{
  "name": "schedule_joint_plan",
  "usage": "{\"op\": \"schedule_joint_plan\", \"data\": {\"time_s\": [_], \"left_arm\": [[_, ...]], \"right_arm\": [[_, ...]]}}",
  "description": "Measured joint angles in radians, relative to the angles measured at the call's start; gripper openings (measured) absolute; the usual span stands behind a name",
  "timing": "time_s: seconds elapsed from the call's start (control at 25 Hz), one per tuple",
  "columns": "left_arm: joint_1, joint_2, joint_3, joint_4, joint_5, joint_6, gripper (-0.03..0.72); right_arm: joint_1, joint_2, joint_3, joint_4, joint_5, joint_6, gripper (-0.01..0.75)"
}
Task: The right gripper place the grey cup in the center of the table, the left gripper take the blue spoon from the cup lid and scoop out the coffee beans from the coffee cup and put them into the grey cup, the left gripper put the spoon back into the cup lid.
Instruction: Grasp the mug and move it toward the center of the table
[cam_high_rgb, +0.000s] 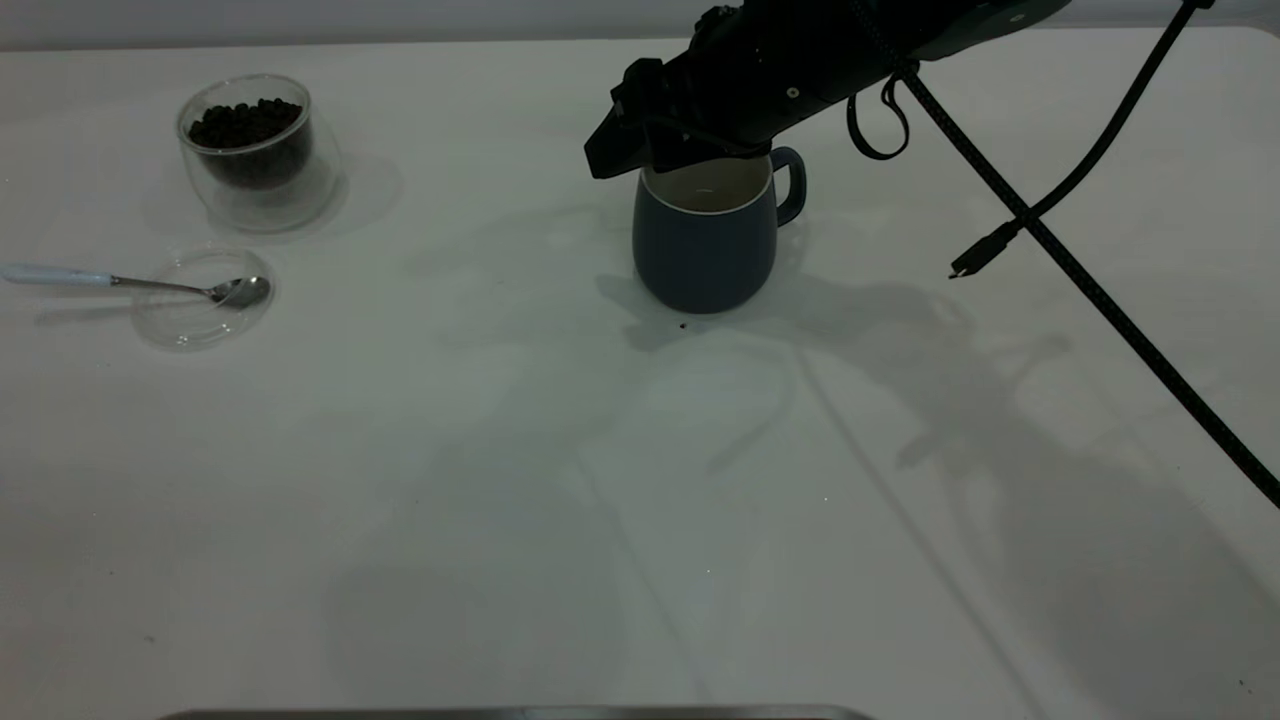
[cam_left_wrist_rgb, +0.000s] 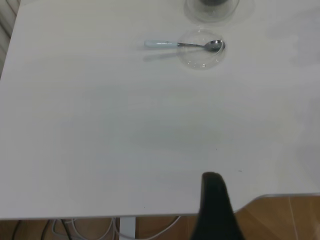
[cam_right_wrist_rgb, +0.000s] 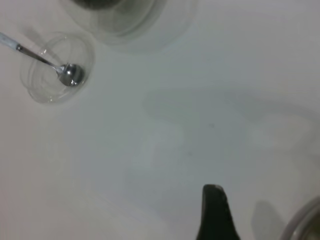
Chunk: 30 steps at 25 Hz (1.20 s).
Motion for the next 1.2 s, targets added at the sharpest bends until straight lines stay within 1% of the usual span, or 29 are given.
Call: {"op": "schedule_joint_plan", "data": {"time_s": [0.32, 0.48, 0.64, 0.96, 1.2], "left_arm": [[0.000, 0.000, 0.000, 0.000, 0.000, 0.000, 0.592], [0.000, 0.000, 0.000, 0.000, 0.000, 0.000, 0.592], [0.000, 0.000, 0.000, 0.000, 0.000, 0.000, 0.592], [0.000, 0.000, 0.000, 0.000, 0.000, 0.000, 0.592], [0.000, 0.000, 0.000, 0.000, 0.000, 0.000, 0.592]], "right_arm": [[0.000, 0.001, 0.000, -0.100, -0.014, 0.040, 0.490], [0.000, 0.024, 0.000, -0.063, -0.018, 0.045, 0.490], [0.003, 0.056, -0.035, -0.024, 0.011, 0.045, 0.488], [0.054, 0.095, -0.146, -0.005, 0.016, 0.062, 0.488], [0.076, 0.102, -0.159, -0.004, 0.020, 0.081, 0.488]]}}
